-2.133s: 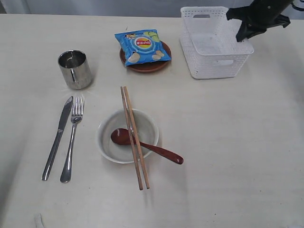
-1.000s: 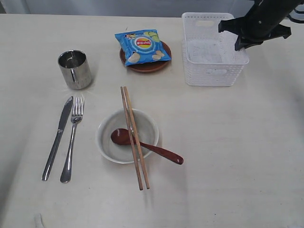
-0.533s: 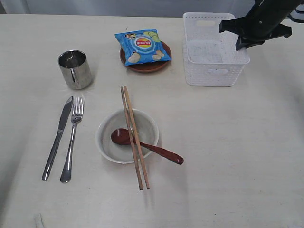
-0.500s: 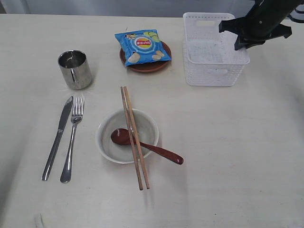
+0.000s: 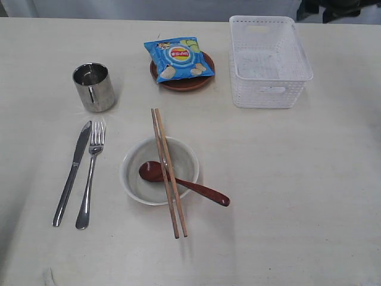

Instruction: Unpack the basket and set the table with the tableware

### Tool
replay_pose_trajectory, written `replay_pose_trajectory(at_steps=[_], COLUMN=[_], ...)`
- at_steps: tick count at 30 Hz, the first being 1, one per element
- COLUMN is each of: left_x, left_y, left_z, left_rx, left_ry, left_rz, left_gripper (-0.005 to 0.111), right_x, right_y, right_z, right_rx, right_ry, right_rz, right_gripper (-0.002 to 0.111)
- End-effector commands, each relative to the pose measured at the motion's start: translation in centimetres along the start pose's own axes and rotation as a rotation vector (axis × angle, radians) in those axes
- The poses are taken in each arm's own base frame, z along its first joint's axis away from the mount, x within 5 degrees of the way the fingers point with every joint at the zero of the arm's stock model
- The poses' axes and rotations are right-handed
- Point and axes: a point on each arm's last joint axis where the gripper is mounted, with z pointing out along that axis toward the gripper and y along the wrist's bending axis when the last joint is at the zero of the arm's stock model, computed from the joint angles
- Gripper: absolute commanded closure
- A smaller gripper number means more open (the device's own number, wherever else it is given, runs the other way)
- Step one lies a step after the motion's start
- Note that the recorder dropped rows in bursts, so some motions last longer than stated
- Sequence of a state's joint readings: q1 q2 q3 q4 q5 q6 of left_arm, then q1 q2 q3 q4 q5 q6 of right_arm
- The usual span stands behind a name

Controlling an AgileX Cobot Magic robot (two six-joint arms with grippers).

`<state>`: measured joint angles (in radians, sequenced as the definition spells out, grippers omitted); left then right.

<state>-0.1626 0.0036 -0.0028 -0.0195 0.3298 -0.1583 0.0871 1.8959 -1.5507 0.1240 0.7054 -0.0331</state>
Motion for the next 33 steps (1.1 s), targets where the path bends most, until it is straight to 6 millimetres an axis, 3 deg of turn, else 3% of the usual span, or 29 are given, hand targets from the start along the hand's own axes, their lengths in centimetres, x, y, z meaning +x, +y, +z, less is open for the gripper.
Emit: replay_pose_trajectory(at_steps=[1,4,8,14,18,22,27,33], left_x=[0.0,0.0,0.0,0.0,0.0,0.0,0.0,0.0], left_y=[0.0,0.0,0.0,0.0,0.0,0.0,0.0,0.0], left_z=[0.0,0.0,0.0,0.0,0.0,0.0,0.0,0.0], left_rx=[0.002,0.002,0.002,0.002,0.002,0.002,0.002,0.002], left_ry=[-0.012,-0.012,-0.012,-0.012,-0.012,-0.012,-0.012,-0.012], left_rz=[-0.004,-0.004,-0.004,-0.004,-0.004,-0.004,-0.004,-0.004], left_gripper=[0.107,0.107,0.107,0.107,0.107,0.107,0.107,0.107], right_x=[-1.6,-1.2,0.8,6.6,10.6,12.9,14.5,15.1], right_y=[1.0,2.9,5.5,8.0,8.1,7.6,6.8,6.3], right_z=[-7.0,-10.7,-14.3,-18.3,-19.3,-20.7,-23.5,-25.4], right_rx=[-0.062,-0.118,-0.174,-0.262,-0.299,-0.322,-0.342,-0.355], right_ry=[-0.158,-0.202,-0.331,-0.552,-0.584,-0.616,-0.701,-0.763], right_rz=[0.005,-0.061,-0.092,-0.128,-0.145,-0.150,-0.146,-0.144], right_gripper=[0.083,0.108,0.109,0.109,0.109,0.109,0.109,0.109])
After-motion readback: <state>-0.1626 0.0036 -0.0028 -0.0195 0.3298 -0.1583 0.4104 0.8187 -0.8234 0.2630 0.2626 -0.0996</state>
